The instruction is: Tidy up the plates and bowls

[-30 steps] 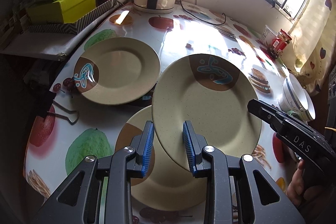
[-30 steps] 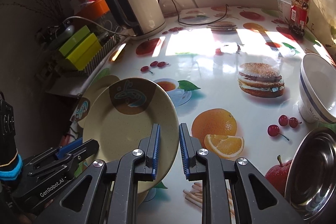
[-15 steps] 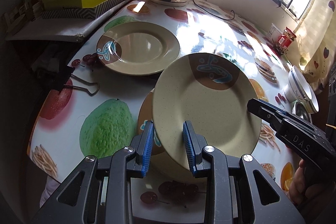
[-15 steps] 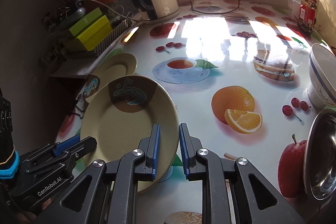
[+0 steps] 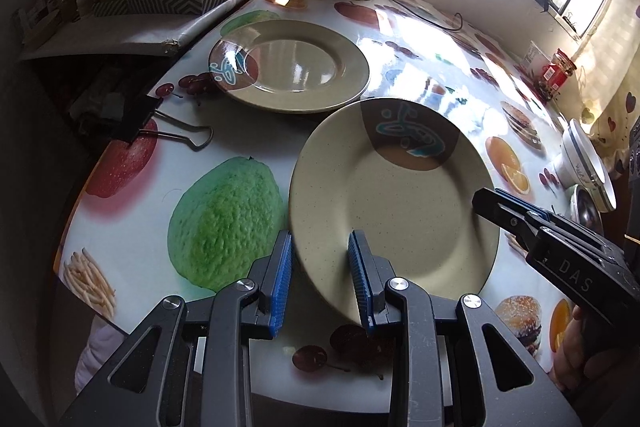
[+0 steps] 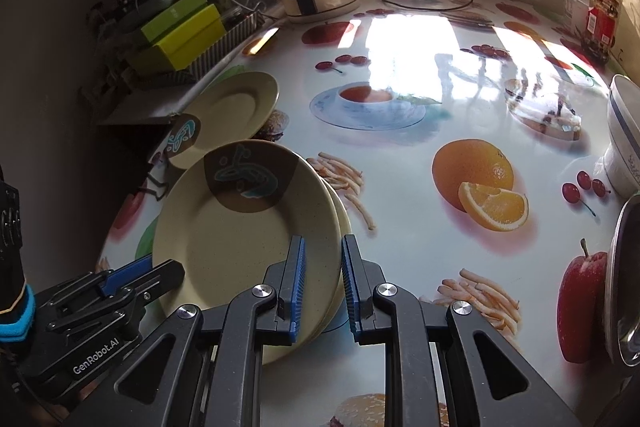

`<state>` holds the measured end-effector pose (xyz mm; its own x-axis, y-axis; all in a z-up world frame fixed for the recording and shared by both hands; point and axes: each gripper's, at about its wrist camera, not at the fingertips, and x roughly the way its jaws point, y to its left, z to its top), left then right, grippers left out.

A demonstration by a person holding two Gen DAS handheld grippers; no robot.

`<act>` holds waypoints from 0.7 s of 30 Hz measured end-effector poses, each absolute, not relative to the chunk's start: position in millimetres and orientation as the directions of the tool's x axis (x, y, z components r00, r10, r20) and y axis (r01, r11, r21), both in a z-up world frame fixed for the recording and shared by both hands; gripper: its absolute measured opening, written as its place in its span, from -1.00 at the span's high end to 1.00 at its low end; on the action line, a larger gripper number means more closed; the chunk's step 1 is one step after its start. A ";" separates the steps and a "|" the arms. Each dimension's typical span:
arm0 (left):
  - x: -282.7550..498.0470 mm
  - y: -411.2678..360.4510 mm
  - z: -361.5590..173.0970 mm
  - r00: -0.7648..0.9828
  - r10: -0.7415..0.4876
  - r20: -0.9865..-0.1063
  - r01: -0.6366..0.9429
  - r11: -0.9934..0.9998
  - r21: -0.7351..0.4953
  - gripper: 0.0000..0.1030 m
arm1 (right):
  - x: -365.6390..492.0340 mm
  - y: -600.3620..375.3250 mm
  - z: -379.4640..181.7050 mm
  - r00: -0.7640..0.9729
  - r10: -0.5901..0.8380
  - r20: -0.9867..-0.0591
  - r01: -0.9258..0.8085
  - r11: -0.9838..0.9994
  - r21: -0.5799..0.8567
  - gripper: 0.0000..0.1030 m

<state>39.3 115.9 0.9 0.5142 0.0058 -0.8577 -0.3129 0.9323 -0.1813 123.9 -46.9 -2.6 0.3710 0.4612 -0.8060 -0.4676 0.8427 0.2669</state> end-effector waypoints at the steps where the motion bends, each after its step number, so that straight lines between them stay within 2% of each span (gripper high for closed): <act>1: 39.5 116.0 0.5 0.513 0.005 -0.858 -0.313 0.932 -0.182 0.42 | 124.0 -46.5 -3.2 0.371 0.458 -0.808 -0.467 0.844 0.264 0.65; 21: 41.2 116.9 -1.2 0.514 0.004 -0.858 -0.319 0.929 -0.187 0.42 | 122.9 -42.2 -5.0 0.383 0.439 -0.813 -0.478 0.847 0.232 0.59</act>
<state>41.2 116.9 -1.2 0.5142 0.0044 -0.8577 -0.3192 0.9291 -0.1866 122.9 -42.2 -5.0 0.3830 0.4389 -0.8128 -0.4780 0.8471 0.2322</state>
